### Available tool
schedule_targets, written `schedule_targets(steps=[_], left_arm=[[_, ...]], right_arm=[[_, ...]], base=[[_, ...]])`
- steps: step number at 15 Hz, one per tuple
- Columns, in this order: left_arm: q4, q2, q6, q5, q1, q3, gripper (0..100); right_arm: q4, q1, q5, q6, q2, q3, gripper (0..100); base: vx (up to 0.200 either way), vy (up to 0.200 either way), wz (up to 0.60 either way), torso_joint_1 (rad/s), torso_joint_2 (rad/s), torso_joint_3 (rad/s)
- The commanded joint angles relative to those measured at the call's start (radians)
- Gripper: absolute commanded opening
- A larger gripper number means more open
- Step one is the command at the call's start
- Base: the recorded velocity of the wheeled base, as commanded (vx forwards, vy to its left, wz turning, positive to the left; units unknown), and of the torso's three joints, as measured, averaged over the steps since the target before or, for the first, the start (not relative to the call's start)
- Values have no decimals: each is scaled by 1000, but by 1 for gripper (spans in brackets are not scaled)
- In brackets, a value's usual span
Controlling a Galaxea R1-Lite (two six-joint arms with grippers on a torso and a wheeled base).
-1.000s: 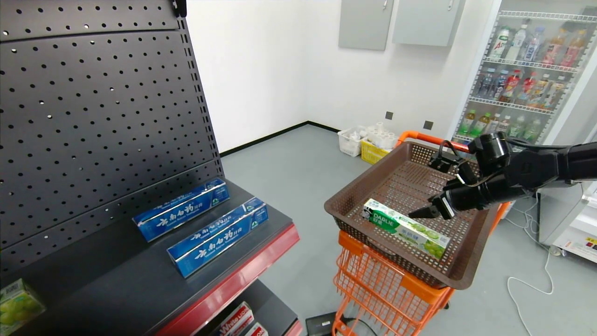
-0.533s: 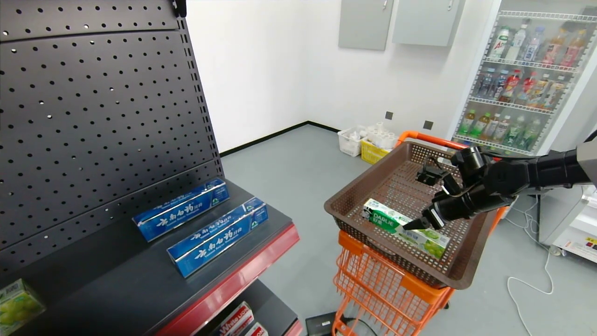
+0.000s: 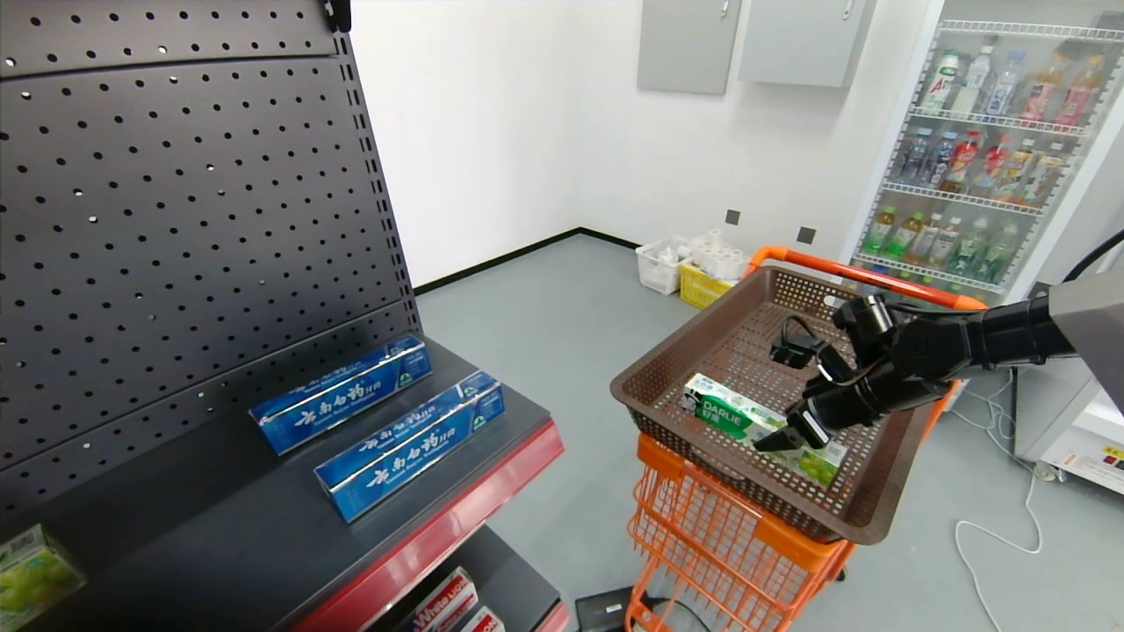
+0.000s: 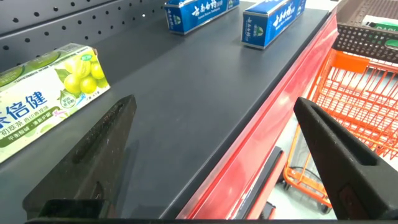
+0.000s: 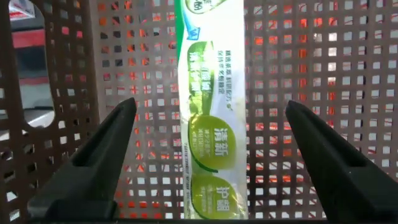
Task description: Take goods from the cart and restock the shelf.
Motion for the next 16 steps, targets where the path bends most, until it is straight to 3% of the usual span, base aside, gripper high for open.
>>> schedule_targets(steps=[1,16], left_arm=[[0,0,0,0,0,0,100],[0,0,0,0,0,0,100]], right_arm=[[1,8,1,-22,2,-4,100],[-3,28,-68,-43,76,-86,100]], base=[[0,0,0,0,0,0],[0,0,0,0,0,0]])
